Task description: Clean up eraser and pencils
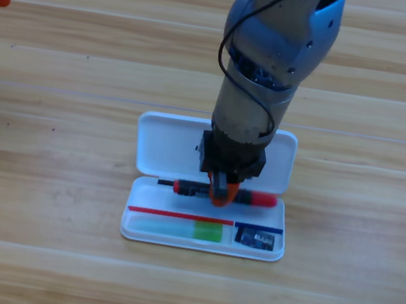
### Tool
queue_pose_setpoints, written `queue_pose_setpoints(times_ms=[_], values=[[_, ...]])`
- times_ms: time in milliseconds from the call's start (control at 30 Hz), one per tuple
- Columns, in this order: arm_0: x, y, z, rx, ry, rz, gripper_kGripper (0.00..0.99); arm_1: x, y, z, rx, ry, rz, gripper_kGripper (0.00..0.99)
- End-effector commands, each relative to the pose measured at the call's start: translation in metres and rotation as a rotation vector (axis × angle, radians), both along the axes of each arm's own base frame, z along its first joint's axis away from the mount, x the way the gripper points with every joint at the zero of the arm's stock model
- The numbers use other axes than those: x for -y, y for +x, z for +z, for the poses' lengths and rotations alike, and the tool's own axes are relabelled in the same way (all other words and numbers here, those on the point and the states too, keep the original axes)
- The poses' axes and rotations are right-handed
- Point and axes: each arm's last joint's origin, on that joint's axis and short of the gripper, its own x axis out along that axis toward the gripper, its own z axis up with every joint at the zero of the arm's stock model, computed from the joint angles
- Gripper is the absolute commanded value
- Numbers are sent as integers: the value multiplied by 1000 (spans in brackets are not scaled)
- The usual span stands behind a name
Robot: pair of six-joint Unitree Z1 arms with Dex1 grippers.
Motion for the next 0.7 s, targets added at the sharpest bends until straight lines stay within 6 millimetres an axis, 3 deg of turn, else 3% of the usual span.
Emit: queue_pose_setpoints(times_ms=[33, 200, 300, 433, 533, 700], values=[[-2, 6, -16, -46, 2, 4, 990, -1, -3, -16, -18, -52, -25, 881], [-3, 5, -19, -54, 0, 10, 990, 13, -14, 16, -24, 5, -22, 904], [-3, 4, -19, -56, -1, 14, 990, 33, -33, 55, -59, 96, -4, 904], [-1, 10, -16, -20, -18, 18, 990, 77, -73, 115, -137, 282, 46, 904], [5, 33, -18, 11, -54, 13, 990, 116, -98, 142, -167, 439, 69, 904], [24, 100, -37, 4, -147, 4, 969, 165, -130, 160, -168, 672, 44, 917]])
